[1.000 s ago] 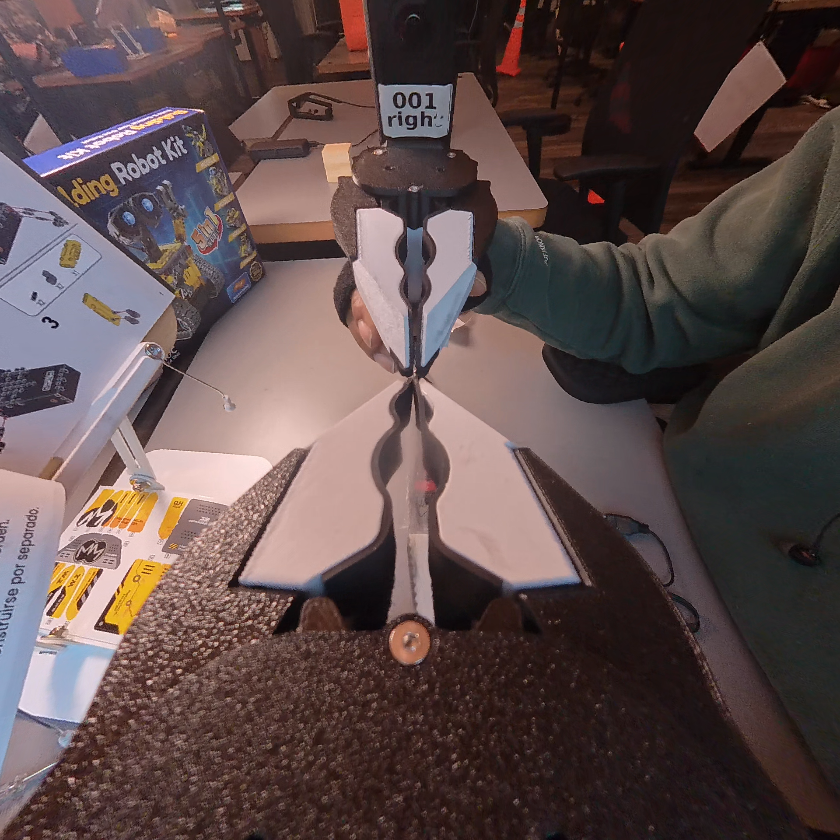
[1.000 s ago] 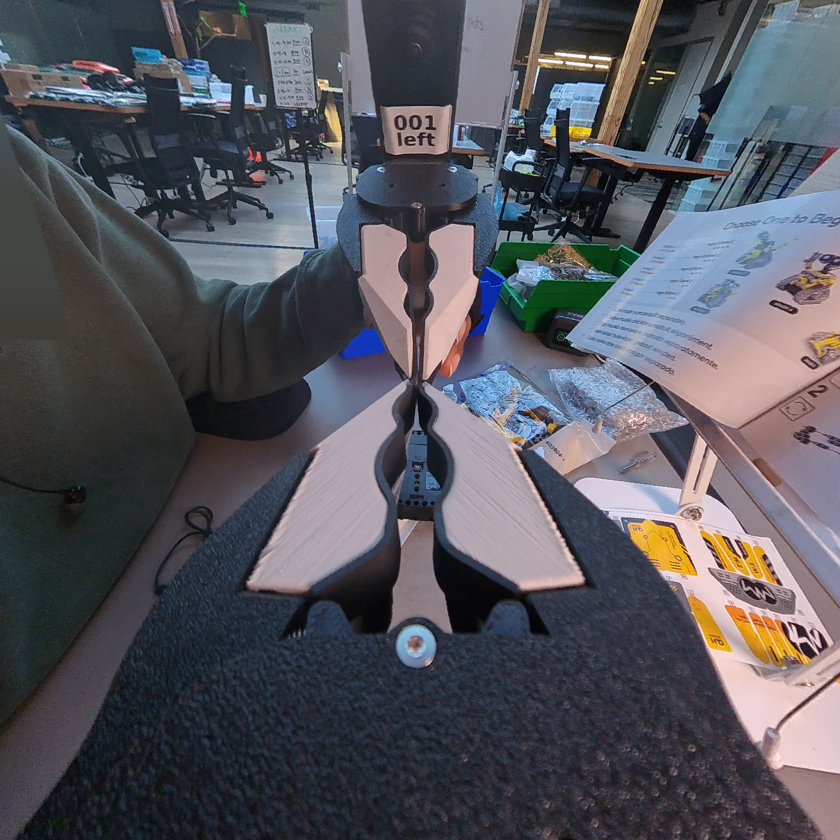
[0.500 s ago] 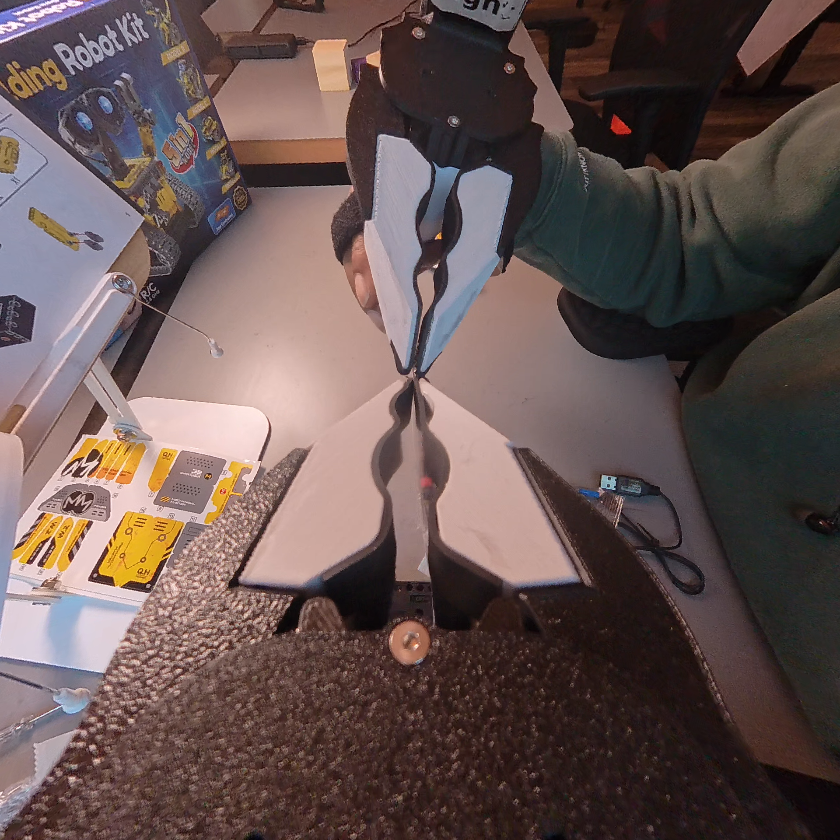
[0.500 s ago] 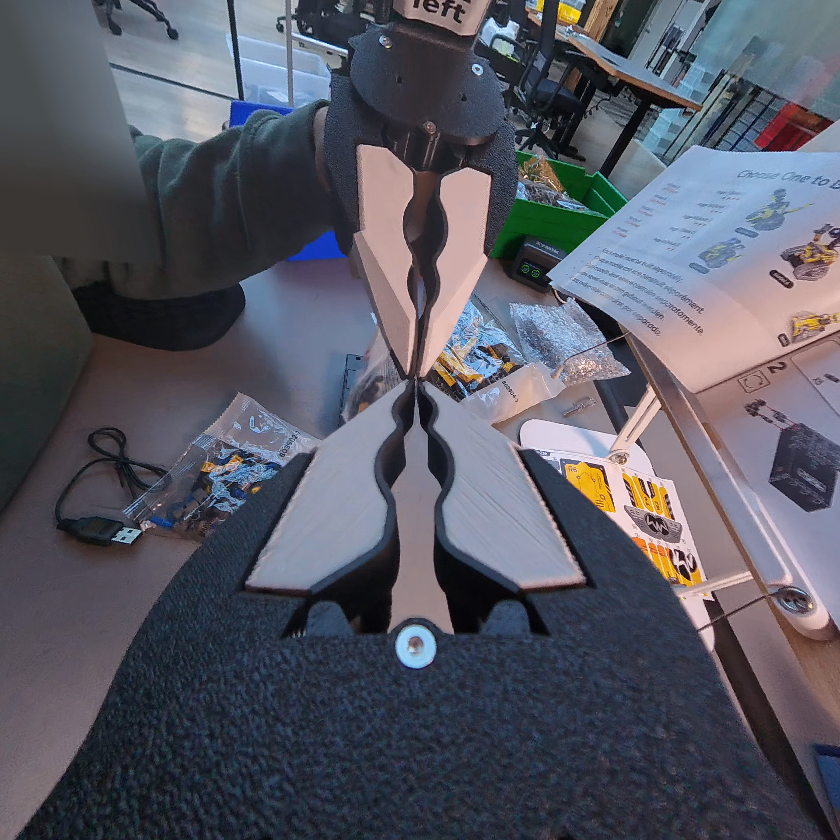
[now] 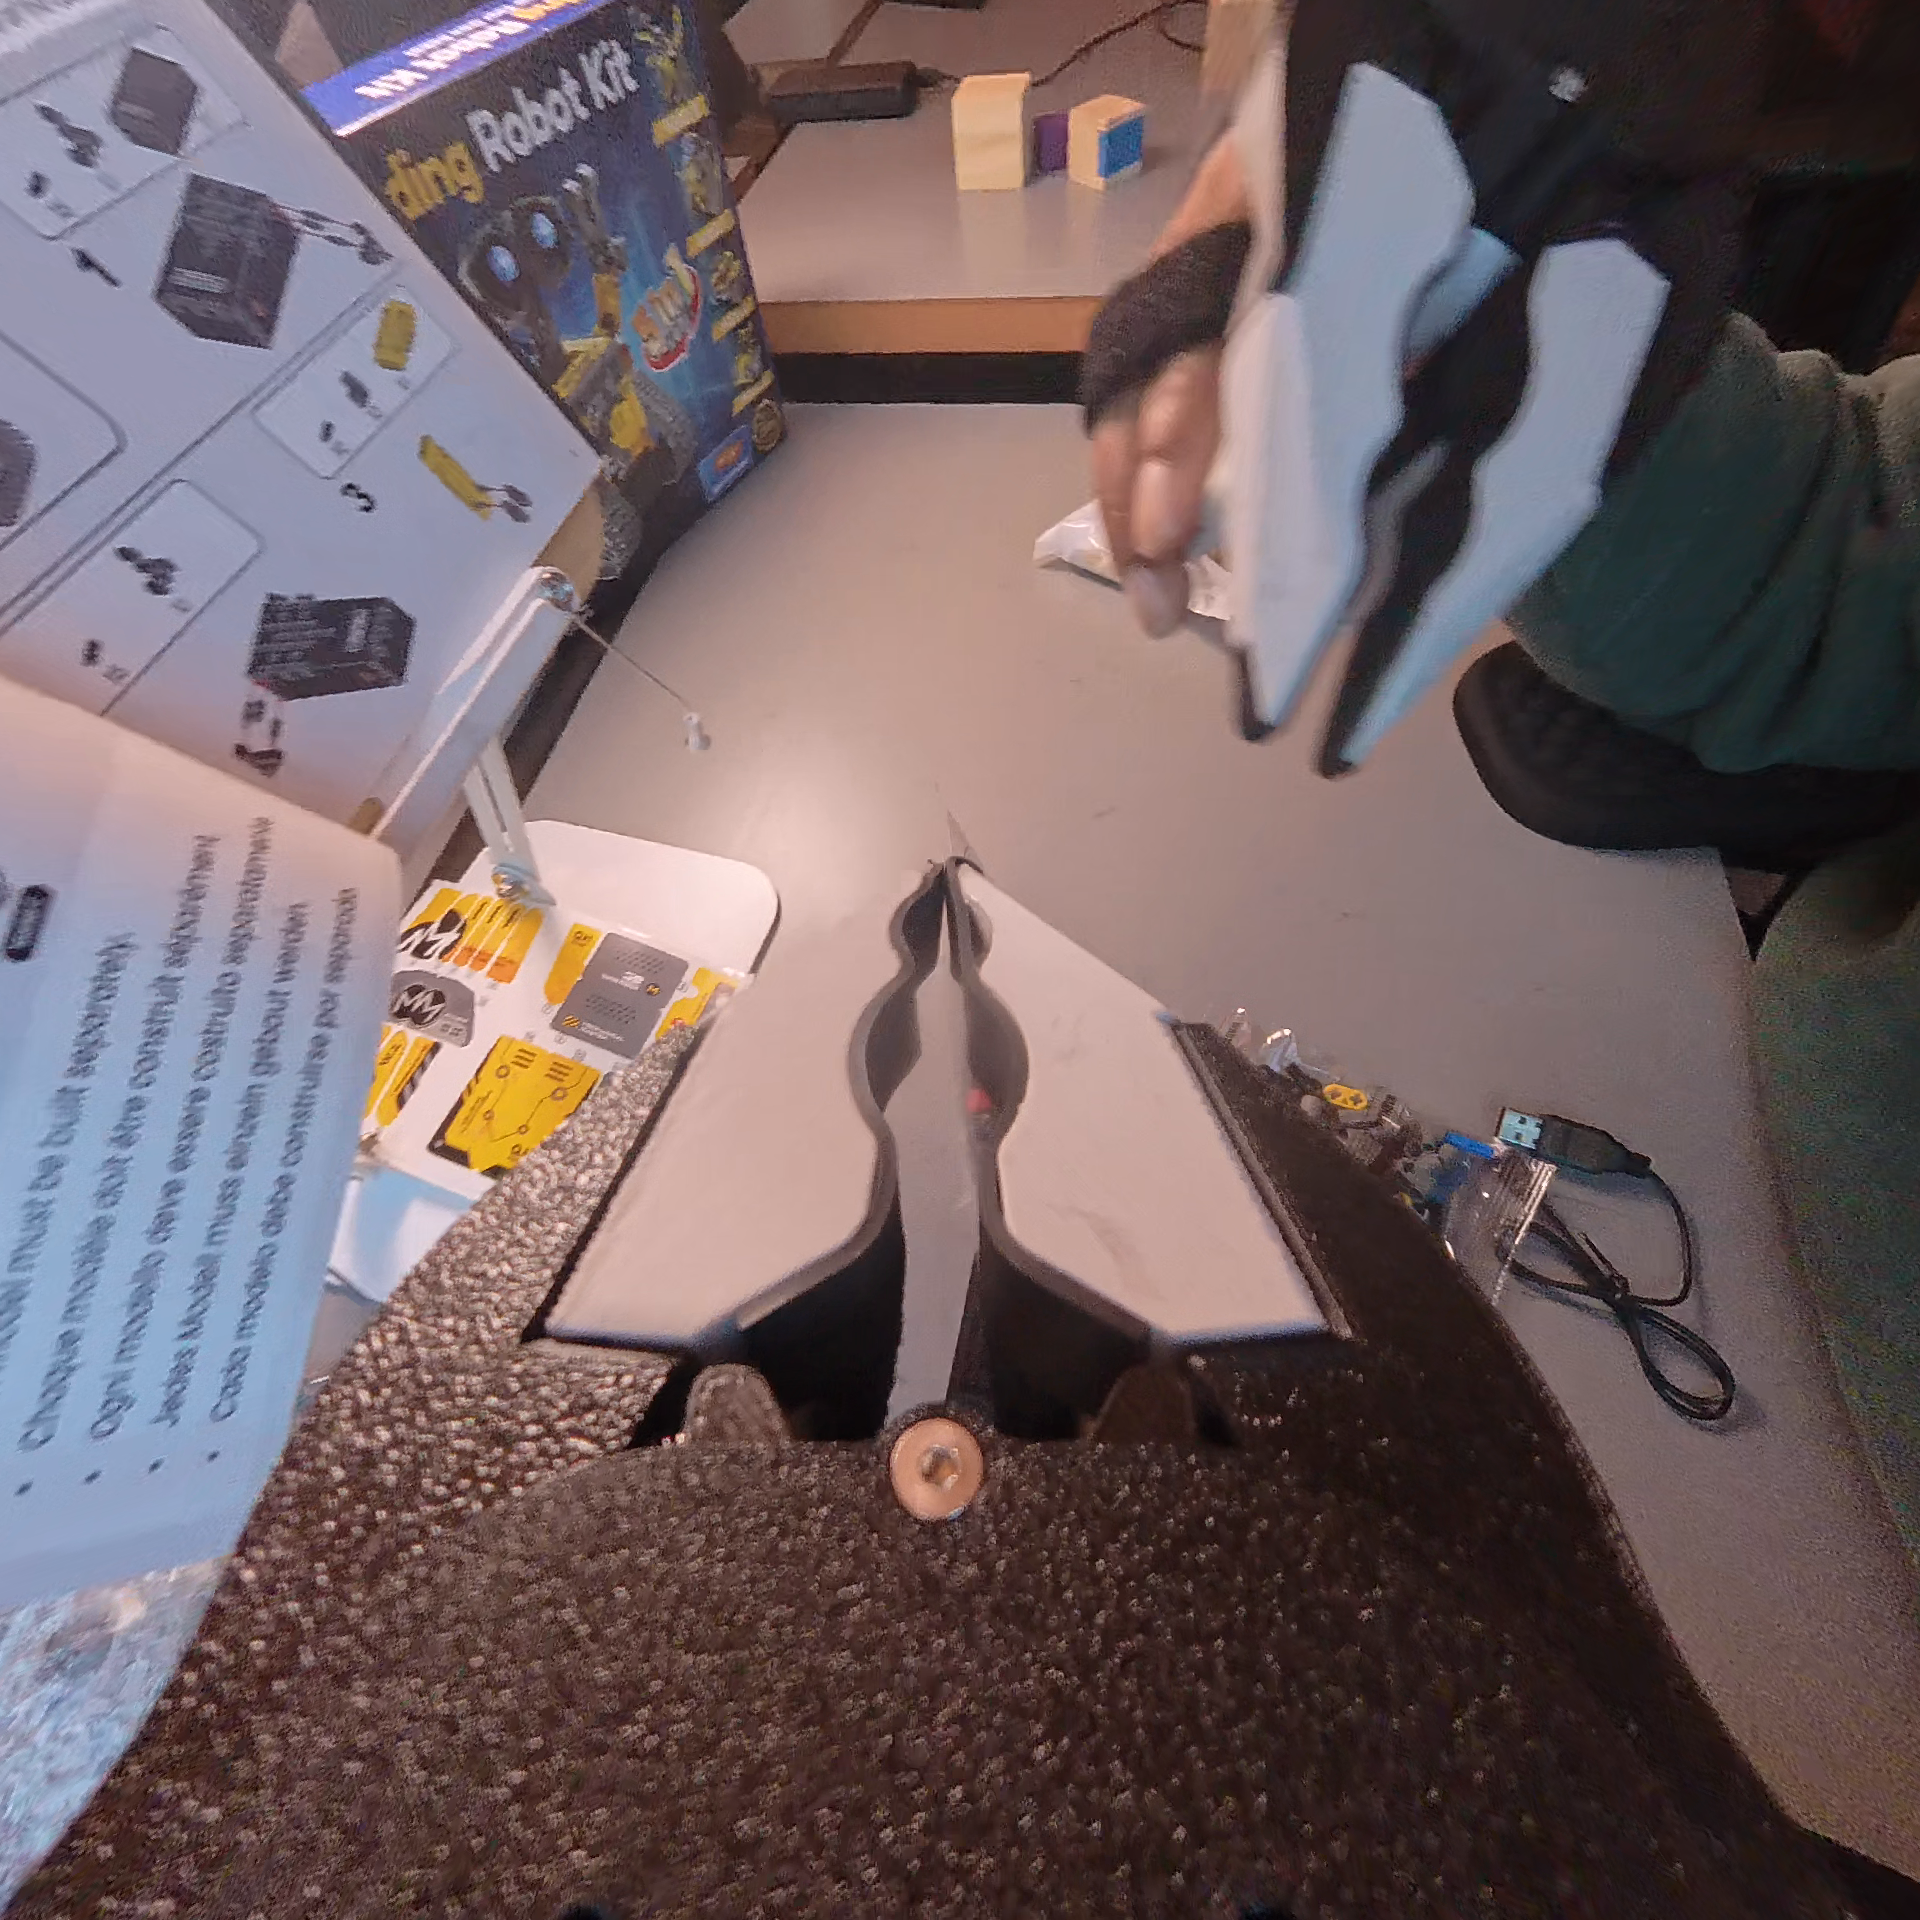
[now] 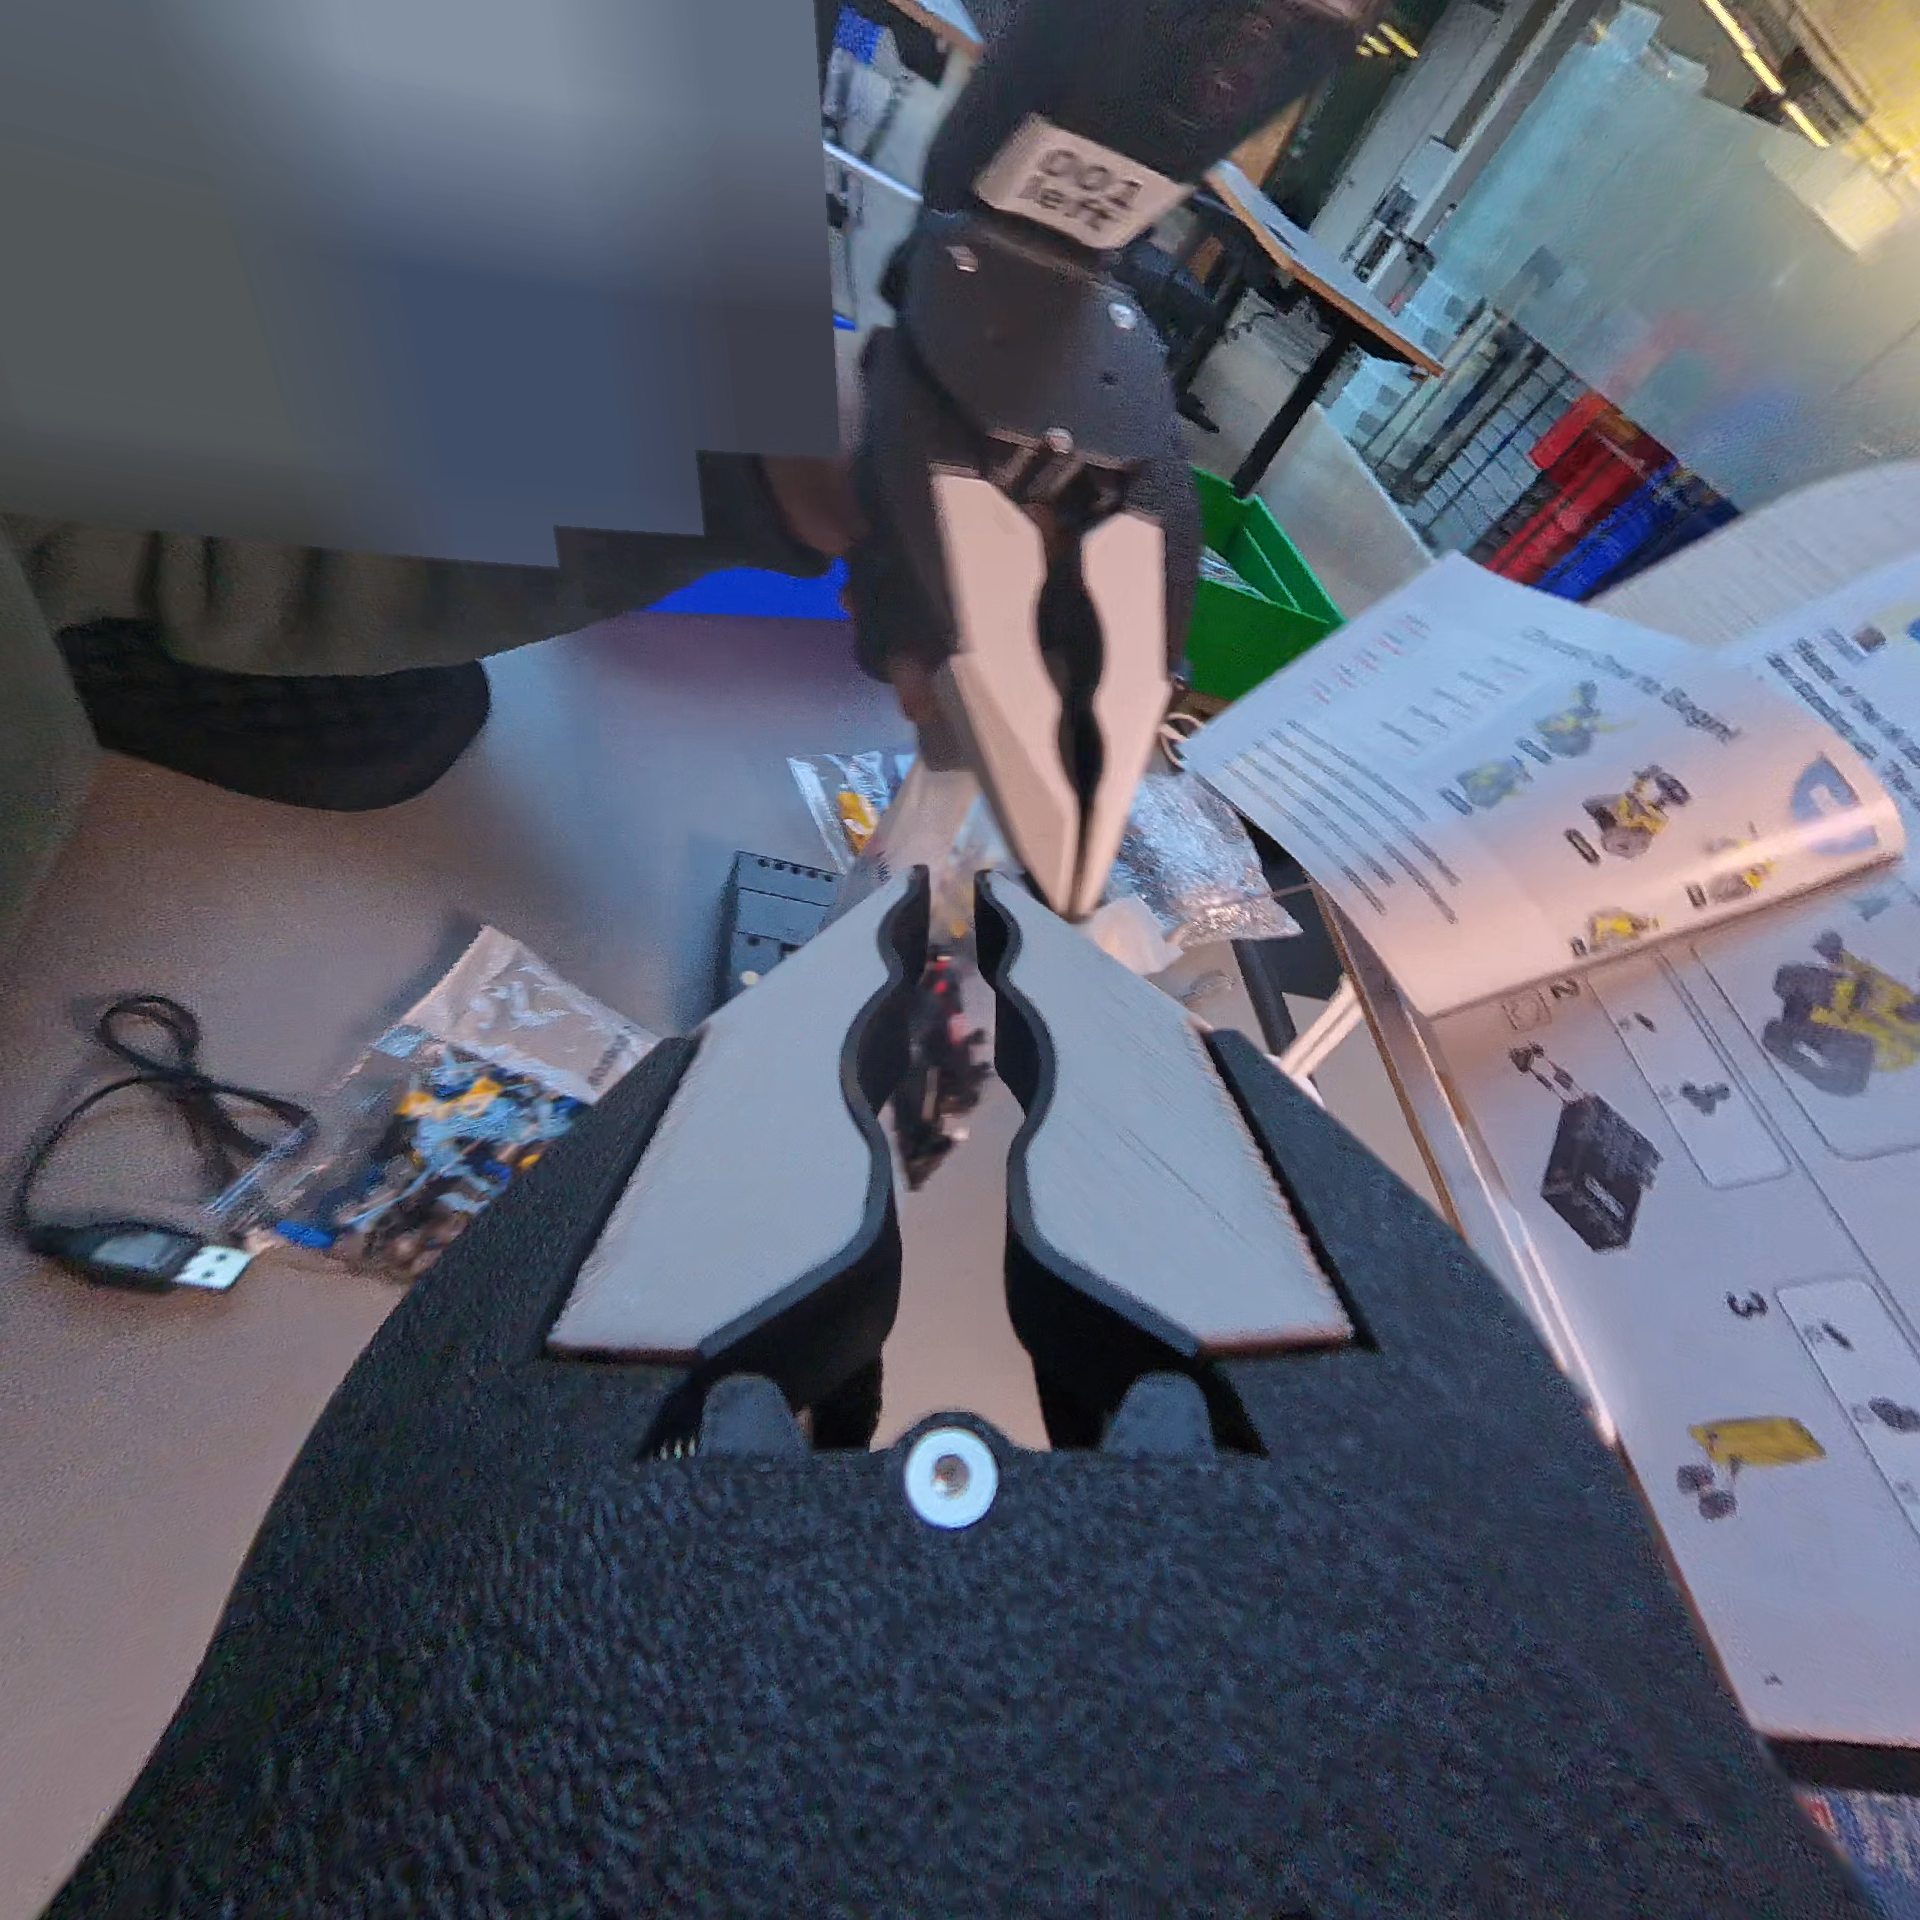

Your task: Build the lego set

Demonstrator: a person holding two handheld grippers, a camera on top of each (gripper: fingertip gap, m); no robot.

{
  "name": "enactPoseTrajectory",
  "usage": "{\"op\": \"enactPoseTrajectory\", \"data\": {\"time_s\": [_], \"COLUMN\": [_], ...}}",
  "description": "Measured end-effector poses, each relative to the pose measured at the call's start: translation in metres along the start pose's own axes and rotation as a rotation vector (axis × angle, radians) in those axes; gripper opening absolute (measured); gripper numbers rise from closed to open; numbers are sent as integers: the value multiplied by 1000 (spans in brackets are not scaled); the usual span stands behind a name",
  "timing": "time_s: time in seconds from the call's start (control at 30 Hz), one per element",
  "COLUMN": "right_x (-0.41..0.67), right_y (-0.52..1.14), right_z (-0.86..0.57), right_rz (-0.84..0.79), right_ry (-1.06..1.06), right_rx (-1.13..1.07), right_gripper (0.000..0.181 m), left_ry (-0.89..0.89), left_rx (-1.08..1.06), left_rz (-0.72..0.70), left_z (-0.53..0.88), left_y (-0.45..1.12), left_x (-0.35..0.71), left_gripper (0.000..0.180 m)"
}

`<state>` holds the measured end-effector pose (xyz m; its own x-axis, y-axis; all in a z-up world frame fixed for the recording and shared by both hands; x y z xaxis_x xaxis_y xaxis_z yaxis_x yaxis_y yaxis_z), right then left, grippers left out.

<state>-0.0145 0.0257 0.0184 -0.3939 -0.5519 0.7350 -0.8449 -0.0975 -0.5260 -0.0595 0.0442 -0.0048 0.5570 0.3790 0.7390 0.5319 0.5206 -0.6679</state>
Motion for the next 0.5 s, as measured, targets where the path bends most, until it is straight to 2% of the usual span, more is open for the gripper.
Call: {"op": "enactPoseTrajectory", "data": {"time_s": [0.1,0.27,0.43,0.5], "right_x": [5,-57,-83,-86], "right_y": [9,58,80,84], "right_z": [69,190,236,237], "right_rz": [99,409,483,500], "right_ry": [-138,-278,-334,-353], "right_rx": [253,650,749,737], "right_gripper": [10,23,25,14], "left_ry": [-27,-46,-56,-57], "left_rx": [80,202,261,268], "left_rz": [-26,-54,-99,-114], "left_z": [13,29,33,33], "left_y": [-22,-56,-84,-91], "left_x": [0,-3,-2,-2], "left_gripper": [0,0,0,0]}}
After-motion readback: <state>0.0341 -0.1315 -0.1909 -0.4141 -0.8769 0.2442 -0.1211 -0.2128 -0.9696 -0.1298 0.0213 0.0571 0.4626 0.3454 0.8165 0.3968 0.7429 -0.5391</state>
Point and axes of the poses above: each gripper's, where its closed fingertips meet, y out along the fingers, x out of its top, z = x × y across the jaws, the point moved 1 cm from there along -y, back along the fingers, and after that the axes turned 15 degrees about z, right-handed, at the moved point
